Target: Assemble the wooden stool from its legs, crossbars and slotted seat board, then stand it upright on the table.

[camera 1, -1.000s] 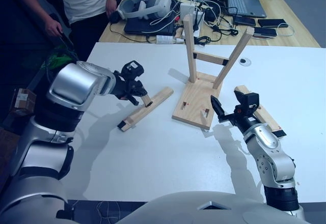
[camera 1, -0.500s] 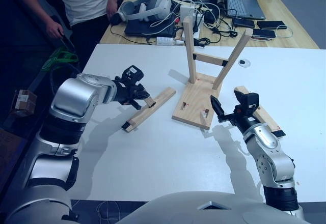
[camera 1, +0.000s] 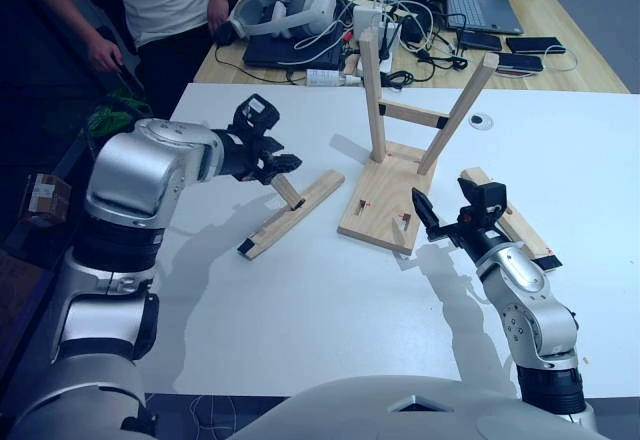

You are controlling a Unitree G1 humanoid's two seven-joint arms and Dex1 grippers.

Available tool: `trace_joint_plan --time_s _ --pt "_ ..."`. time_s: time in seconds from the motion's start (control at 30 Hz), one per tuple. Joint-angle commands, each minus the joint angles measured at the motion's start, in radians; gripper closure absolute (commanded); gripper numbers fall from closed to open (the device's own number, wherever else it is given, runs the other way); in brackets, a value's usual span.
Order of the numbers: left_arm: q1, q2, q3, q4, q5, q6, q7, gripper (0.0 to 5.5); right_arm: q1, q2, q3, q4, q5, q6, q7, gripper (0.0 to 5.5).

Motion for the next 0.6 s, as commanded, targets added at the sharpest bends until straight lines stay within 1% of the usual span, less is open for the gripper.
trace_joint_plan --time_s 0.03,0.1,0.13,0.23,0.37,0.43,0.53,0.6 --pt "0.018 0.001 0.130 -0.098 -0.030 0.036 0.044 3.14 0.030 0.020 -0.032 0.020 -0.007 -0.126 0.021 0.10" --pt "0.048 -0.062 0.232 -0.134 -0.042 0.005 0.102 3.14 0.051 0.031 -0.040 0.036 -0.008 -0.182 0.026 0.10" --pt "0.063 -0.103 0.280 -0.142 -0.042 -0.044 0.137 3.14 0.061 0.036 -0.045 0.044 -0.006 -0.201 0.028 0.10" --pt "0.111 -0.212 0.348 -0.129 -0.009 -0.214 0.236 3.14 0.071 0.043 -0.052 0.069 -0.007 -0.239 0.035 0.10" --pt "0.183 -0.370 0.368 -0.088 0.010 -0.498 0.309 3.14 0.060 0.052 -0.054 0.119 -0.008 -0.273 0.041 0.10" --pt "0.236 -0.429 0.366 -0.075 0.024 -0.611 0.337 3.14 0.056 0.052 -0.062 0.143 0.002 -0.283 0.051 0.10" --pt "0.316 -0.486 0.352 -0.043 0.054 -0.747 0.361 3.14 0.062 0.044 -0.066 0.156 0.006 -0.296 0.072 0.10" --pt "0.342 -0.501 0.339 -0.031 0.063 -0.789 0.366 3.14 0.072 0.040 -0.062 0.159 -0.006 -0.311 0.085 0.10"
